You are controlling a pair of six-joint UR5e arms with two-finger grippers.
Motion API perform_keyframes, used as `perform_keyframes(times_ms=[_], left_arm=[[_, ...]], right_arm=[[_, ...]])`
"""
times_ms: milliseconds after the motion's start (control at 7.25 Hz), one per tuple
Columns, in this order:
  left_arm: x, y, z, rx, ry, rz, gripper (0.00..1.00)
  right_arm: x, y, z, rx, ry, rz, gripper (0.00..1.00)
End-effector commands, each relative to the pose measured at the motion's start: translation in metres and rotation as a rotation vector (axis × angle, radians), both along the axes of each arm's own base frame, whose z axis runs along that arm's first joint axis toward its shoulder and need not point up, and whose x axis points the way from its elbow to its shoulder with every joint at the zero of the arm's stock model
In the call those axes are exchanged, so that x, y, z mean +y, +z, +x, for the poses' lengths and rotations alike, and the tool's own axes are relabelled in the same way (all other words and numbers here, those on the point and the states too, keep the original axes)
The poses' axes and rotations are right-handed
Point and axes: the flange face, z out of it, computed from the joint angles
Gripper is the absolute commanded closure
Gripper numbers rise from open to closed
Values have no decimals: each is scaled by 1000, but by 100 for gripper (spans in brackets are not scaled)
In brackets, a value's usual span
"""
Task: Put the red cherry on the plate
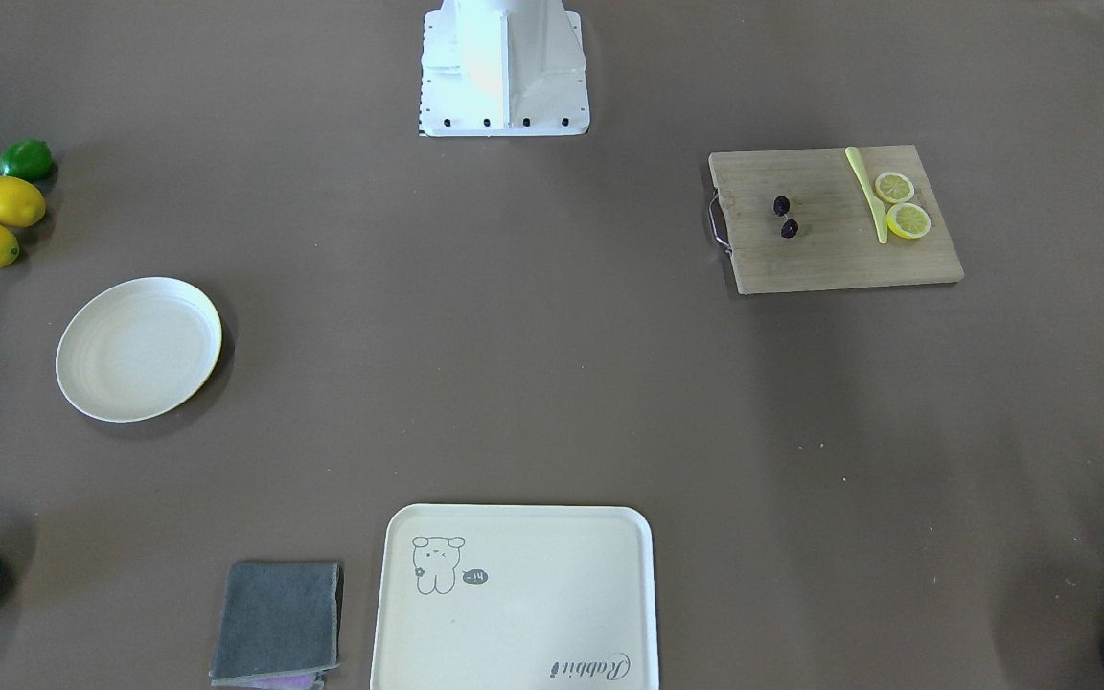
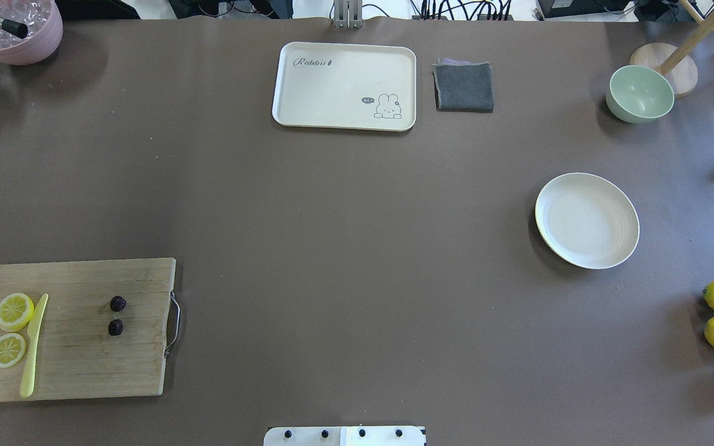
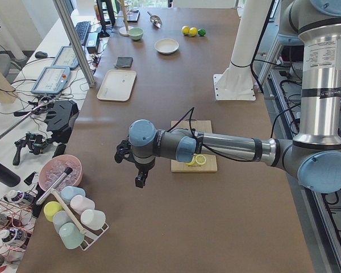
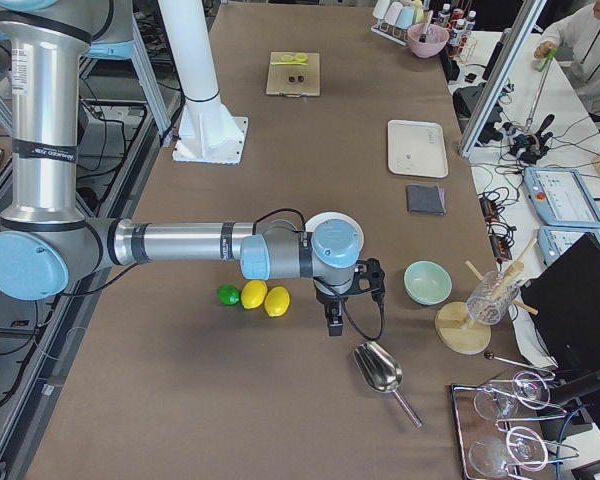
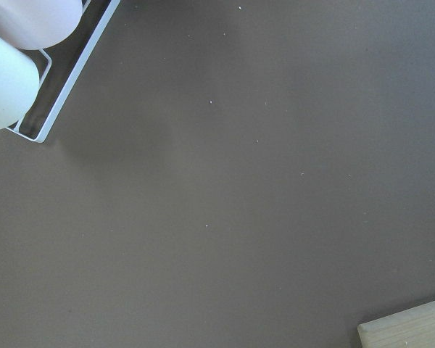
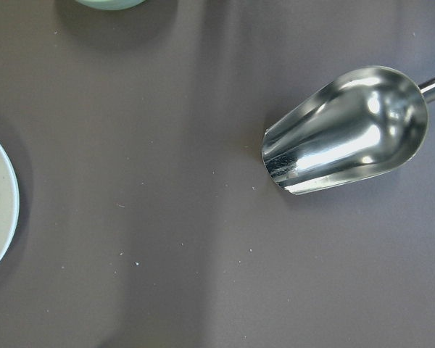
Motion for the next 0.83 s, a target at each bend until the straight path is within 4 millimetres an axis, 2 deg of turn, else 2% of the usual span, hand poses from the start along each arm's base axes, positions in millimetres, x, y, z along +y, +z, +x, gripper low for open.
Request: perform_keyframes(times_ms=[0, 690], left_arm=[[2, -2, 1, 27, 5, -2, 2], [2, 2, 3, 40, 9, -12, 2]], right_arm=[[2, 1, -1, -15, 1, -7, 0], [3, 7, -1, -14, -1, -17, 0]])
